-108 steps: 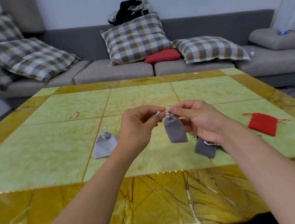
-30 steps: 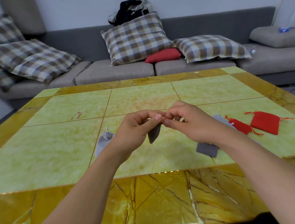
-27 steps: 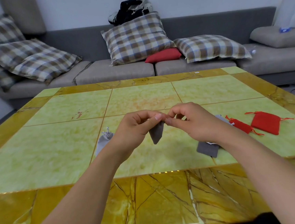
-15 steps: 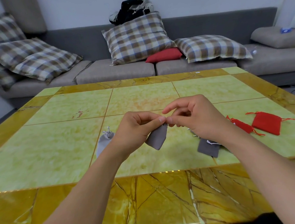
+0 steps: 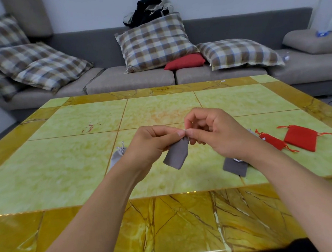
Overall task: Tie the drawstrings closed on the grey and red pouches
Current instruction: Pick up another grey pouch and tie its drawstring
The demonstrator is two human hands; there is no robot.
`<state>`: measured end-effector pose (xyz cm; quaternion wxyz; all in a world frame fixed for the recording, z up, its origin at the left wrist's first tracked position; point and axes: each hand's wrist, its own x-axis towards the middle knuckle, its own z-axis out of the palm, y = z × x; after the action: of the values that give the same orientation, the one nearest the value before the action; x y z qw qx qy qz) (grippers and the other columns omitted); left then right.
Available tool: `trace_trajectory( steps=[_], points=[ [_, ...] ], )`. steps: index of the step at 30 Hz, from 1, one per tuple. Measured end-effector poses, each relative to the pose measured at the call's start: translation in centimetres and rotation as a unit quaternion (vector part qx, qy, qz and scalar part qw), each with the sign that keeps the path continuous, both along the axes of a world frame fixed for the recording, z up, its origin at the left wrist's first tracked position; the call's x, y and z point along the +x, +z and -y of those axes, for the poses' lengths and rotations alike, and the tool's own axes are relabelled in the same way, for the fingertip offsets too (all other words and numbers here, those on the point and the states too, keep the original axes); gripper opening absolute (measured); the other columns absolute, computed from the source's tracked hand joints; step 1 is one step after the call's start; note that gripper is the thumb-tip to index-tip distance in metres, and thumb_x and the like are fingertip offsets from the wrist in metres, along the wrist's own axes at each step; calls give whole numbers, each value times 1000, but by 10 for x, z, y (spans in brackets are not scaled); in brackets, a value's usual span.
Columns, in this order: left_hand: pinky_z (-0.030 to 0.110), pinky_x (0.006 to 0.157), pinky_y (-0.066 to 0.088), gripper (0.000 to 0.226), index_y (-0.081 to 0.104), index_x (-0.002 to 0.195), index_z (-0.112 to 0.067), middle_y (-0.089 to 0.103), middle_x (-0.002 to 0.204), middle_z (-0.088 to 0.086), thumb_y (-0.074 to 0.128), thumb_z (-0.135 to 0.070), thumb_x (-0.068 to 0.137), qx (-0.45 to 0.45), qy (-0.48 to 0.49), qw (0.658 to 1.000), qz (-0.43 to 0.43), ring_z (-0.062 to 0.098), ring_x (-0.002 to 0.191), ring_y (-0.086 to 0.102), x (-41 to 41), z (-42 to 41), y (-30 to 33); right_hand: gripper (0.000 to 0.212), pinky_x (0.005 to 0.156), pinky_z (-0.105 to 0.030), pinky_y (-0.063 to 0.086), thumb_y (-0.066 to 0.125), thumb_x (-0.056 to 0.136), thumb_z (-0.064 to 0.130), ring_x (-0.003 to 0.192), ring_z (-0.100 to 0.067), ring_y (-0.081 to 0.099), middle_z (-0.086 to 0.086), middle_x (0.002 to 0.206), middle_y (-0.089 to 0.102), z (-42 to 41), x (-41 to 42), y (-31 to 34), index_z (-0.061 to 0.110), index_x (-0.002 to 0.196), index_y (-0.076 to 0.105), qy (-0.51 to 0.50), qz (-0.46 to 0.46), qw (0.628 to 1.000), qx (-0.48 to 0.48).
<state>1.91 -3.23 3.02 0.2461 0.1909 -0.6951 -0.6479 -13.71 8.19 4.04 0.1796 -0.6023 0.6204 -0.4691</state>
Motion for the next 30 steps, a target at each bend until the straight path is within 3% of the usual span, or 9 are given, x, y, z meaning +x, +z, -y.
trace_trajectory(
  steps=[6, 9, 14, 17, 20, 24, 30],
  points=[
    [17, 54, 48, 15, 71, 80, -7, 73, 73, 3, 72, -19, 70, 125, 24, 992, -18, 10, 63, 66, -1, -3, 6, 10, 55, -25, 43, 60, 95, 1, 63, -15, 56, -6, 65, 63, 1, 4, 3, 9, 88, 60, 32, 105, 994, -23],
    [18, 57, 49, 9, 70, 82, -8, 72, 75, 3, 70, -14, 76, 127, -1, 992, -18, 10, 64, 65, 0, -3, 7, 10, 54, -24, 42, 57, 96, 1, 58, -9, 53, -6, 64, 60, 2, 8, 3, 8, 89, 58, 39, 135, 990, -24],
    [17, 66, 52, 12, 69, 92, -9, 72, 76, 1, 66, 0, 84, 136, 23, 989, -44, 9, 71, 68, 0, -2, 8, 5, 55, -25, 43, 63, 94, 4, 62, -20, 54, -5, 64, 64, 1, 7, 4, 9, 92, 62, 18, 117, 993, -21],
    [18, 67, 54, 18, 69, 94, -9, 74, 80, 5, 67, 4, 83, 133, 45, 987, -73, 12, 74, 70, 0, 1, 8, 13, 57, -22, 48, 70, 88, 3, 60, -9, 61, -4, 67, 70, -3, 2, 7, 5, 100, 66, -22, 89, 996, -10],
    [21, 70, 55, 20, 69, 96, -8, 73, 83, 12, 71, 5, 81, 65, 73, 994, -55, 17, 76, 70, 0, 3, 6, 15, 63, -20, 52, 76, 83, 6, 62, -6, 63, 3, 72, 72, -9, -2, 8, 13, 97, 76, -60, -7, 998, 18],
    [26, 71, 55, 17, 70, 95, -7, 74, 75, 8, 75, 2, 81, -70, 78, 994, 9, 16, 71, 70, -1, 1, 1, 11, 69, -14, 50, 79, 82, 12, 74, -3, 67, 8, 78, 75, -11, 9, 18, 20, 88, 80, -61, -182, 981, -7],
    [42, 84, 58, 24, 67, 103, -9, 77, 82, 8, 78, -5, 82, -151, -14, 987, 48, 26, 82, 74, -1, -6, -3, 12, 70, -19, 52, 82, 75, 7, 72, -5, 68, 8, 73, 75, -11, 17, 18, 18, 80, 81, -32, -186, 981, -39]
  ],
)
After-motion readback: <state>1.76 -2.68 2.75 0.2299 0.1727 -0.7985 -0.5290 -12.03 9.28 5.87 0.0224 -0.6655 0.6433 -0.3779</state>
